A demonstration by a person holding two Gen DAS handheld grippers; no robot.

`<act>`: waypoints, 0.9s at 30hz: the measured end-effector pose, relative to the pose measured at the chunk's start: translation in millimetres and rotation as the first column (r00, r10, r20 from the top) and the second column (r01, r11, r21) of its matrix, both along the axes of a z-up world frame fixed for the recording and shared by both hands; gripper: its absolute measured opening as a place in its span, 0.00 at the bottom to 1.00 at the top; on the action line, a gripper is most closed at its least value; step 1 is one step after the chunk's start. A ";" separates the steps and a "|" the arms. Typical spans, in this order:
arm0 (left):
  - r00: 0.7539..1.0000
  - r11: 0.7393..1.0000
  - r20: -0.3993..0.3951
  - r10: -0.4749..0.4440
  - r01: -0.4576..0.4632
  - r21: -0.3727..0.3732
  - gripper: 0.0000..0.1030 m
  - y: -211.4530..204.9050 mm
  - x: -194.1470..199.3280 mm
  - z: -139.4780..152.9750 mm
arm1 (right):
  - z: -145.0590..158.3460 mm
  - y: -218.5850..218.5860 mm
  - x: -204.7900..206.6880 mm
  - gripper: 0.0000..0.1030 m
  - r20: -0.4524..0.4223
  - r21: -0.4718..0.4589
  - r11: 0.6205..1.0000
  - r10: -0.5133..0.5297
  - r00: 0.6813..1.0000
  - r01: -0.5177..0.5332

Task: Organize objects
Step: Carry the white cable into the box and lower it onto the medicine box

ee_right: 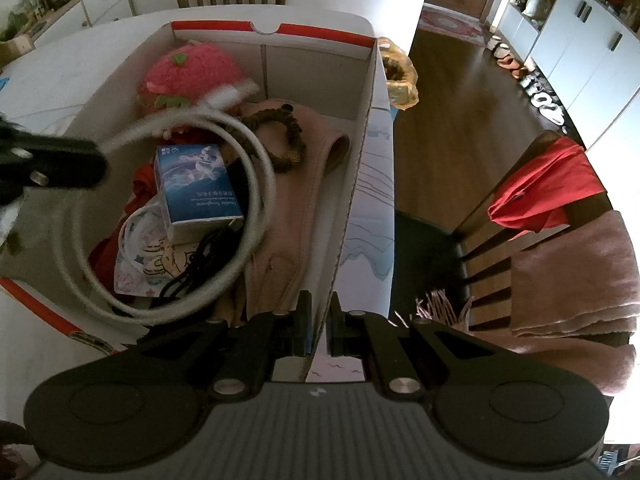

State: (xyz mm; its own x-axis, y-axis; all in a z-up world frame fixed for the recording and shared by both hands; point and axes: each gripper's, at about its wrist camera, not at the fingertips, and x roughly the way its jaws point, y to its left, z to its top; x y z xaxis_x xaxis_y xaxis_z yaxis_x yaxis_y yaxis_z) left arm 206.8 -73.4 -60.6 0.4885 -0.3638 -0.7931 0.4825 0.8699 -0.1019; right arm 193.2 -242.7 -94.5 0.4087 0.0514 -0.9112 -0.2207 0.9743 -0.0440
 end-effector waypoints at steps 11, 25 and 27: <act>0.999 0.998 -0.029 -0.015 0.017 0.064 0.03 -28.3 21.7 -19.3 | -0.1 -1.7 0.1 0.06 -0.003 0.008 1.000 0.001 1.000 -0.001; 0.998 0.985 -0.050 -0.036 0.044 0.166 0.03 -46.6 31.2 -36.3 | -0.4 -1.2 0.1 0.07 -0.005 0.014 1.000 0.003 1.000 -0.003; 0.998 0.985 -0.052 -0.033 0.042 0.168 0.07 -46.8 30.8 -35.9 | -0.4 -0.8 -0.2 0.07 -0.005 0.015 1.000 0.005 1.000 -0.005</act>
State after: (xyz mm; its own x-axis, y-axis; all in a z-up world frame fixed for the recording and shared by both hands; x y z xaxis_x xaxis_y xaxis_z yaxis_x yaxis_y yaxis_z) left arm 237.7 -120.2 -96.5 0.4364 -0.2398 -0.8672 0.5132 0.8580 0.0211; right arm 193.0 -243.5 -94.9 0.4034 0.0675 -0.9125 -0.2261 0.9737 -0.0280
